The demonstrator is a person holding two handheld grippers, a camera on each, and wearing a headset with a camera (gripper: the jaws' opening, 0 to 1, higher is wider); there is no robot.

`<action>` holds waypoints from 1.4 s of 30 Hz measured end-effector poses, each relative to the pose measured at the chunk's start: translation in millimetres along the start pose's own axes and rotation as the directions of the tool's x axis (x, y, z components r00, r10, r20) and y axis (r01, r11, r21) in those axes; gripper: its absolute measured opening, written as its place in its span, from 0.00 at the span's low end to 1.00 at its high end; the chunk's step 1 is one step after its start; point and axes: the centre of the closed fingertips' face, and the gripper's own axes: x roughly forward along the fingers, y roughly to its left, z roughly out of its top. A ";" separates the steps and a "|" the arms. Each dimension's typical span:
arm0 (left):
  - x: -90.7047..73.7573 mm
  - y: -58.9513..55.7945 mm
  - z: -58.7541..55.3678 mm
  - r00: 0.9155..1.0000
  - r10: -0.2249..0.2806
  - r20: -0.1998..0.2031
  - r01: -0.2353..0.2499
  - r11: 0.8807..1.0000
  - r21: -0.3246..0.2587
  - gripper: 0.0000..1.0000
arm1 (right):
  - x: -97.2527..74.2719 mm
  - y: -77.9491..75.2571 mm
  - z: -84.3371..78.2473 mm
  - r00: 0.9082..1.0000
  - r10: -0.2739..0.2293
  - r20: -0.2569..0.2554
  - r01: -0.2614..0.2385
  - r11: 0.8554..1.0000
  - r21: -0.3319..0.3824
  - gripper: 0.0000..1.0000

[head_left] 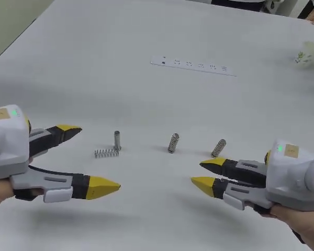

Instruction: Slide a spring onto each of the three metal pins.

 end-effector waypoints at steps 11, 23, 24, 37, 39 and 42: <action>-4.0 2.2 0.7 1.000 0.006 0.006 -0.006 1.000 -0.005 0.96 | 14.5 10.5 11.9 0.999 0.050 -0.006 -0.050 0.998 -0.039 0.22; -2.4 2.1 -1.9 1.000 -0.002 -0.013 0.002 1.000 0.002 0.95 | 20.5 20.1 21.2 0.997 0.082 0.000 -0.082 0.995 -0.061 0.22; -1.8 2.4 -1.4 1.000 -0.002 -0.014 0.003 1.000 0.003 0.95 | 19.8 20.4 20.3 0.997 0.084 -0.003 -0.084 0.995 -0.061 0.21; -0.9 -0.1 0.4 1.000 -0.018 -0.014 0.018 1.000 0.004 0.94 | 30.4 27.3 28.6 0.992 0.123 -0.021 -0.125 0.987 -0.098 0.22; -2.5 0.0 0.1 1.000 -0.016 -0.014 0.016 1.000 0.004 0.94 | 36.3 29.2 32.7 0.991 0.136 -0.023 -0.137 0.984 -0.116 0.22; -5.0 0.5 -0.9 1.000 -0.014 -0.015 0.014 1.000 0.004 0.94 | 49.1 34.1 40.9 0.987 0.158 -0.031 -0.161 0.975 -0.155 0.22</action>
